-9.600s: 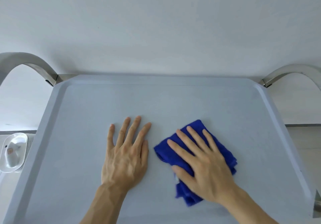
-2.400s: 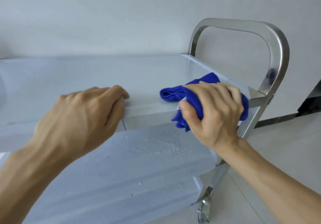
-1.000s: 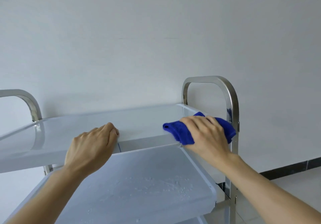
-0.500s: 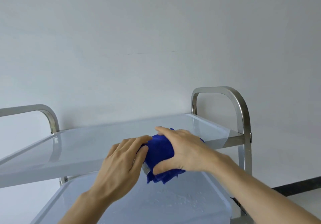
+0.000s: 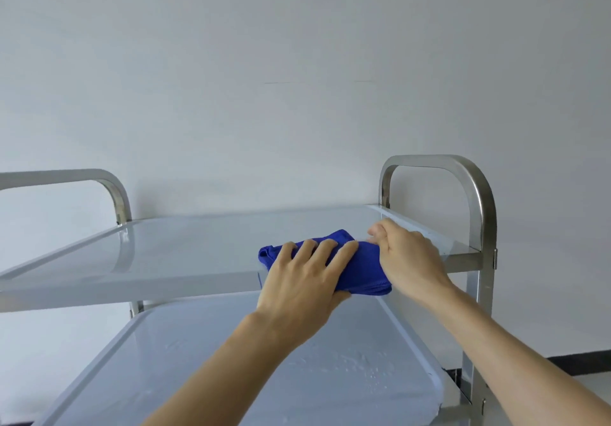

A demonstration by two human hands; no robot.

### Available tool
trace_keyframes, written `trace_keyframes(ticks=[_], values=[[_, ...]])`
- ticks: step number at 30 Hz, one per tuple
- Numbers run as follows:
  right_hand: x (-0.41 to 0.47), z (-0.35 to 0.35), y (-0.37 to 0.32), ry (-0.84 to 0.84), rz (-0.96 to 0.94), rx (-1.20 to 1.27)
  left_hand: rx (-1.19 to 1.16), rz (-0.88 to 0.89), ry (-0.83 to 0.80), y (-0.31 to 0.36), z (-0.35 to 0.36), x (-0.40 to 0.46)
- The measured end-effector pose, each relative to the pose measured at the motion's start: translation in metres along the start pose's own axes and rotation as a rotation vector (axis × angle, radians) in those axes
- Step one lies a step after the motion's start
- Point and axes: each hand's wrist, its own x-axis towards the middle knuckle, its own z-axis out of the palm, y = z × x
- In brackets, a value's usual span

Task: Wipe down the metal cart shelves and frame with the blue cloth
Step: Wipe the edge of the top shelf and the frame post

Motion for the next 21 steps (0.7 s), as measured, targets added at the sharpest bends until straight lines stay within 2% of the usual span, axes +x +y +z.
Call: trace_keyframes(ticks=[7,12,15,18,21], values=[[-0.003,0.004,0.001,0.065,-0.045,-0.041,-0.043,-0.031,0.108,-0.07,-0.007,-0.052],[-0.01,0.011,0.005,0.206,-0.136,-0.136,0.007,-0.188,0.045,-0.131,-0.021,-0.102],[-0.009,0.015,0.003,0.264,-0.149,-0.158,0.021,-0.257,0.053,-0.146,-0.027,-0.117],[-0.009,0.013,-0.014,0.222,-0.132,-0.153,0.007,-0.326,-0.033,-0.136,-0.03,-0.106],[-0.01,0.021,-0.056,0.215,-0.3,-0.21,0.01,-0.374,-0.105,-0.136,-0.027,-0.105]])
